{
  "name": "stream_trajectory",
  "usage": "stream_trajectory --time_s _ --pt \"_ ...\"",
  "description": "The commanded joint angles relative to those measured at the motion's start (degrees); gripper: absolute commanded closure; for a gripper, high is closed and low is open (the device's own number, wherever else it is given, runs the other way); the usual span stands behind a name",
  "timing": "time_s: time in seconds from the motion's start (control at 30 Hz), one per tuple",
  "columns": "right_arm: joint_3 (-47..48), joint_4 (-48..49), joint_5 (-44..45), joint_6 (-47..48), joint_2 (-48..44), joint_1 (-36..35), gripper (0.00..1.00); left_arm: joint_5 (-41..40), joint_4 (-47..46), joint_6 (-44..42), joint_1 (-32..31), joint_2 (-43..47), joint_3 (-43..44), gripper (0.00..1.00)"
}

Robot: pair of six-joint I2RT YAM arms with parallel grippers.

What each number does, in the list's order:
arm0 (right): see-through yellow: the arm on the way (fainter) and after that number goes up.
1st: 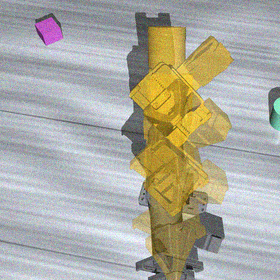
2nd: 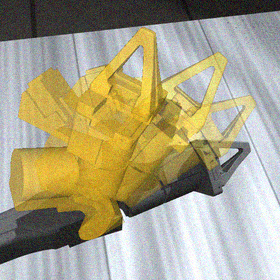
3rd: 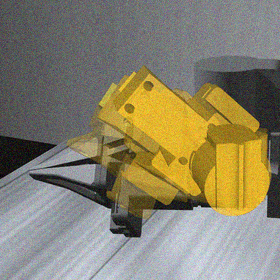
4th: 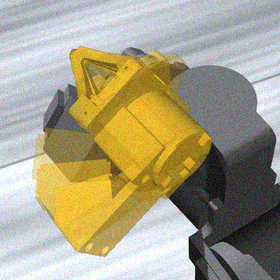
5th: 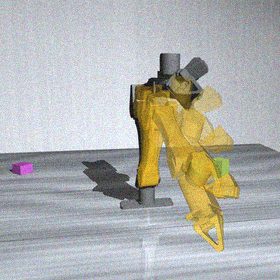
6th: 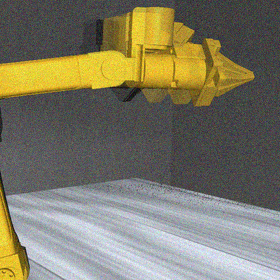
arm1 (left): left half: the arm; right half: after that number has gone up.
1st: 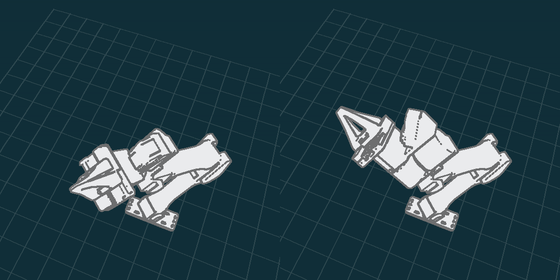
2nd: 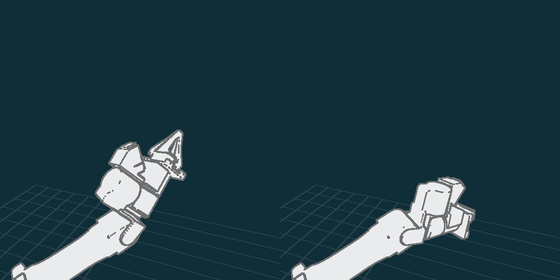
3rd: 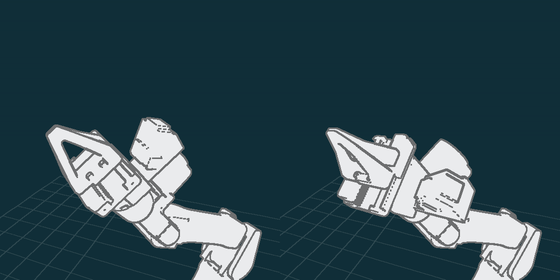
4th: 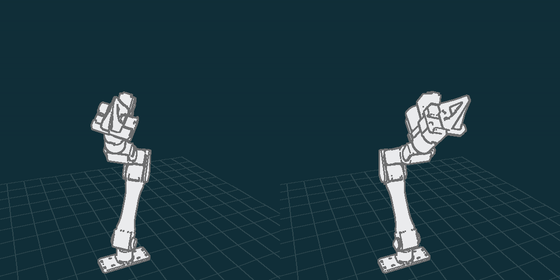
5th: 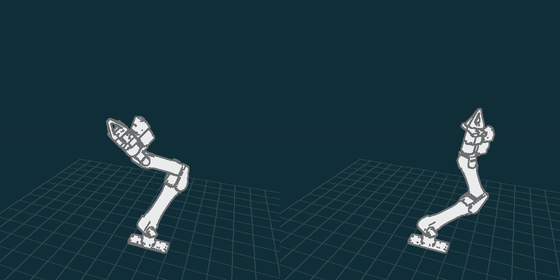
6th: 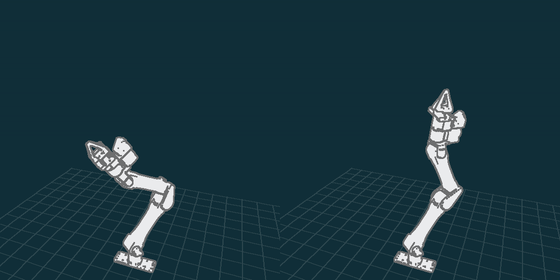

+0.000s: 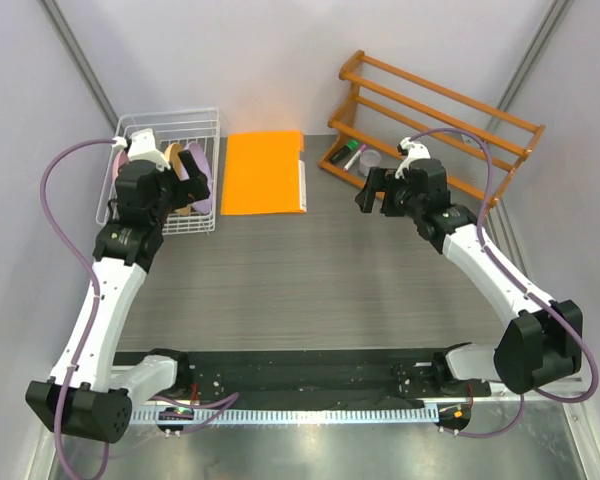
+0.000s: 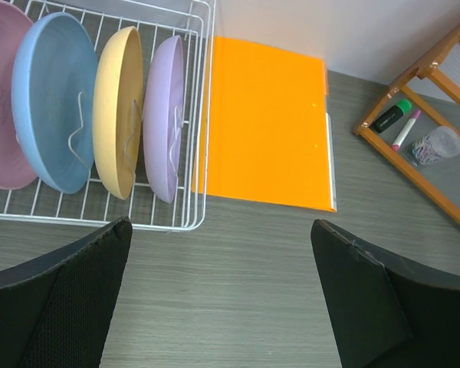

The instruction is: Unload the plates from the dish rack

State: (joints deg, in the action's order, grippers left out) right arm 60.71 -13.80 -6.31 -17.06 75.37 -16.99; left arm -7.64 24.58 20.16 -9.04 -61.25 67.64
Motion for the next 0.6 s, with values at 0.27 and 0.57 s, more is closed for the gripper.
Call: stream_trajectory --time_s 0.27,0.57 --pt "3.3 -2.6 10.8 3.7 -0.3 -0.7 0.00 5.0 -7.4 -2.4 -0.1 -6.5 3.6 0.01" --pt "3.5 -2.5 11.8 4.8 0.2 -0.6 0.00 -3.4 -9.8 -3.5 -0.3 -12.7 5.1 0.01"
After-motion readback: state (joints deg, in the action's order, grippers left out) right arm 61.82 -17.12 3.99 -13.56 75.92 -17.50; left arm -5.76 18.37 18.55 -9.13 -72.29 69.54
